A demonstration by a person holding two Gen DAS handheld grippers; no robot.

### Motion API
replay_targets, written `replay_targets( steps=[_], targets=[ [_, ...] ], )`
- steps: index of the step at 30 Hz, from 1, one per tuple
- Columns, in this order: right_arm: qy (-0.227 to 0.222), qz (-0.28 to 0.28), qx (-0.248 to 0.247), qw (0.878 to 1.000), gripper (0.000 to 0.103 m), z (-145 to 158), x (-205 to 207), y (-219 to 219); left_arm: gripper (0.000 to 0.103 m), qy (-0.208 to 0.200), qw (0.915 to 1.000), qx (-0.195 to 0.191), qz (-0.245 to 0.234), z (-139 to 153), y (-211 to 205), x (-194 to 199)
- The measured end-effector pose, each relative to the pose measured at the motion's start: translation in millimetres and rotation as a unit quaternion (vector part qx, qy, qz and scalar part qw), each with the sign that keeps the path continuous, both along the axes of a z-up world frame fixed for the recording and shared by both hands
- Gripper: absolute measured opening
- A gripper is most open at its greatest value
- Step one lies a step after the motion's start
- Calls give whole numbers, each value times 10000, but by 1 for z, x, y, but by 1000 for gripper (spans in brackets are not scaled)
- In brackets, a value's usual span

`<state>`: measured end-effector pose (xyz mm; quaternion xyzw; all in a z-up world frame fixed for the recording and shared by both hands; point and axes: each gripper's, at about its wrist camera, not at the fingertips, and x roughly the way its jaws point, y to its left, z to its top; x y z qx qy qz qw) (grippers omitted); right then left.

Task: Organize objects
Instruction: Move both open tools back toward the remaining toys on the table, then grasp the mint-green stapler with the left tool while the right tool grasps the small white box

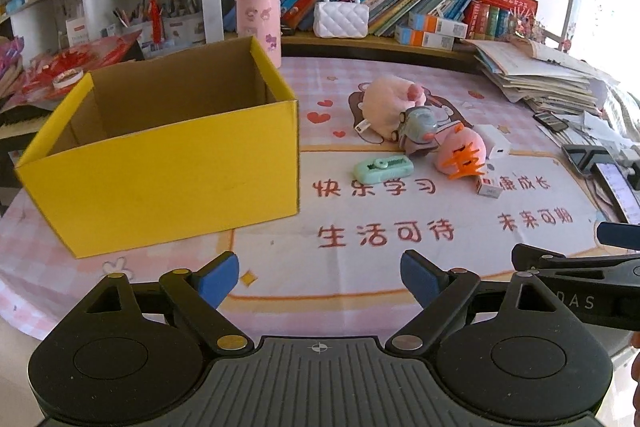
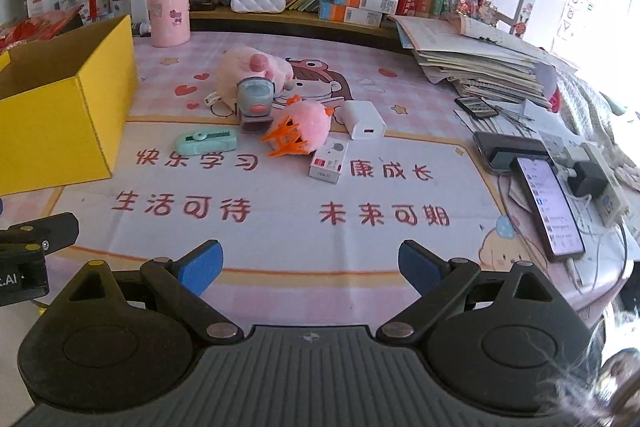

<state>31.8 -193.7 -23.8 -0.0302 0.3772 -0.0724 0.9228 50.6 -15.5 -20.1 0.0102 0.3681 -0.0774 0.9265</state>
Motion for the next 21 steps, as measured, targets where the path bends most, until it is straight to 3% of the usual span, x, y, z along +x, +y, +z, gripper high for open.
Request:
replay_targets(
  steps=[6,21],
  targets=[
    [73,210,33,9997,90,-5,27,-23,92,50,9999,21,101,-5,-25,20],
    [28,908,131,9958,65,-23,99,-61,92,210,9989,185,369,-10,-68,55]
  ],
)
